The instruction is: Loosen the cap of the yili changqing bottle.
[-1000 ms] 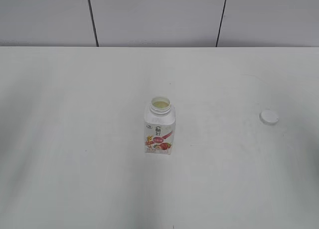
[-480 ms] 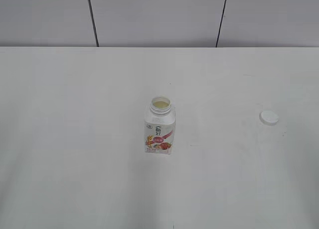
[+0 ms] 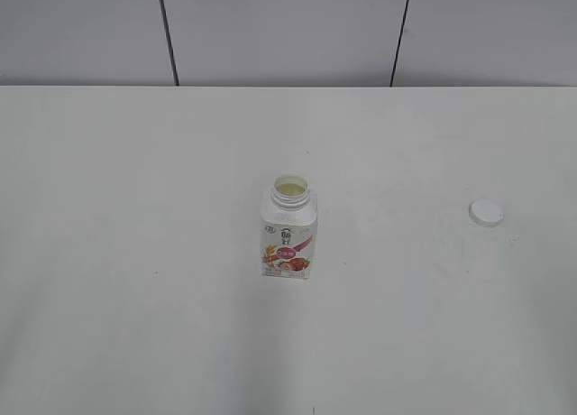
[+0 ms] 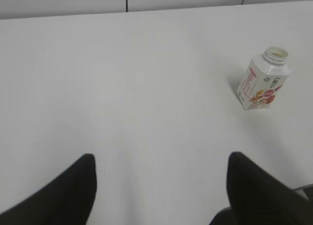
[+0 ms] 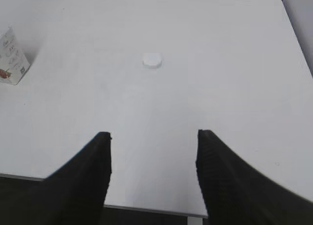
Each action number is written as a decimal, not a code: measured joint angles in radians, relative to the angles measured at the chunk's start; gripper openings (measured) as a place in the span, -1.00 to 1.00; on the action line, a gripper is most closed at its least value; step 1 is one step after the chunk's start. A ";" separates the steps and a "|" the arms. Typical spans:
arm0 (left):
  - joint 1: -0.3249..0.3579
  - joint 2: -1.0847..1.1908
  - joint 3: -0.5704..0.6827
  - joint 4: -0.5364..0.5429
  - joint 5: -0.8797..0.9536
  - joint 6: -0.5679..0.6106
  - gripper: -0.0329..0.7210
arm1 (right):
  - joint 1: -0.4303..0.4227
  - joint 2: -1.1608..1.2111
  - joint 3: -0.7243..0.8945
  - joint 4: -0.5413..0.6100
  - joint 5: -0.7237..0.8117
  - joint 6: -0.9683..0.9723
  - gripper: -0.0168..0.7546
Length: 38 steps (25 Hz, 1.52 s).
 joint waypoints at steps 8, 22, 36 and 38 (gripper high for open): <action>0.000 -0.005 0.003 -0.019 0.000 0.001 0.41 | 0.000 -0.009 0.008 -0.009 0.000 -0.002 0.21; 0.201 -0.005 0.003 -0.027 0.000 0.003 0.39 | 0.000 -0.009 0.008 0.021 0.000 0.002 0.21; 0.235 -0.005 0.003 -0.030 0.000 0.003 0.38 | 0.000 -0.009 0.008 0.030 0.000 0.002 0.21; 0.235 -0.005 0.003 -0.030 0.000 0.003 0.38 | 0.000 -0.009 0.008 0.030 0.000 0.002 0.21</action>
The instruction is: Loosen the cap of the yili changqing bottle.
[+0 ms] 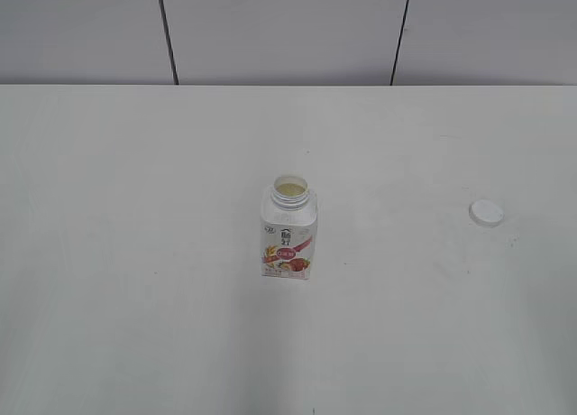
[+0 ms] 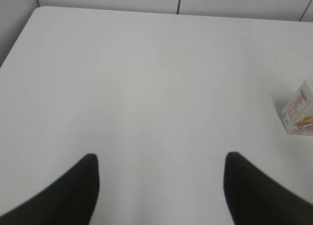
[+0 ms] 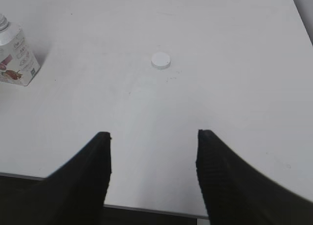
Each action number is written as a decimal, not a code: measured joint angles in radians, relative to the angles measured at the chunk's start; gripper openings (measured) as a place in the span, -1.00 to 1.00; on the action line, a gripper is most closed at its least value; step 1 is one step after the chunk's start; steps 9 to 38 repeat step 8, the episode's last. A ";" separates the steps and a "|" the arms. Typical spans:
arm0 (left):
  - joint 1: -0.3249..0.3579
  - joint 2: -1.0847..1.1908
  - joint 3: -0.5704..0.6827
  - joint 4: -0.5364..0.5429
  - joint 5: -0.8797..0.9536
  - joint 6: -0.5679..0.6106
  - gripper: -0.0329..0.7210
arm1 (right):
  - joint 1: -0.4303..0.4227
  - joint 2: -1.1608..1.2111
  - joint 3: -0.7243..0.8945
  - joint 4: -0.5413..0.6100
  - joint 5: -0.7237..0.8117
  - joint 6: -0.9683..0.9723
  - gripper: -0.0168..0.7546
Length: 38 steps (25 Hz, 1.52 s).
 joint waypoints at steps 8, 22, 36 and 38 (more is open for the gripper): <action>0.000 0.000 0.000 0.000 0.000 0.000 0.38 | 0.000 0.000 0.000 0.000 0.000 0.000 0.21; 0.000 0.000 0.000 0.000 0.000 0.000 0.38 | 0.000 0.000 0.000 0.000 0.000 0.000 0.21; 0.000 0.000 0.000 0.000 0.000 0.000 0.38 | 0.000 0.000 0.000 0.000 0.000 0.000 0.21; 0.000 0.000 0.000 0.000 0.000 0.000 0.38 | 0.000 0.000 0.000 0.000 0.000 0.000 0.21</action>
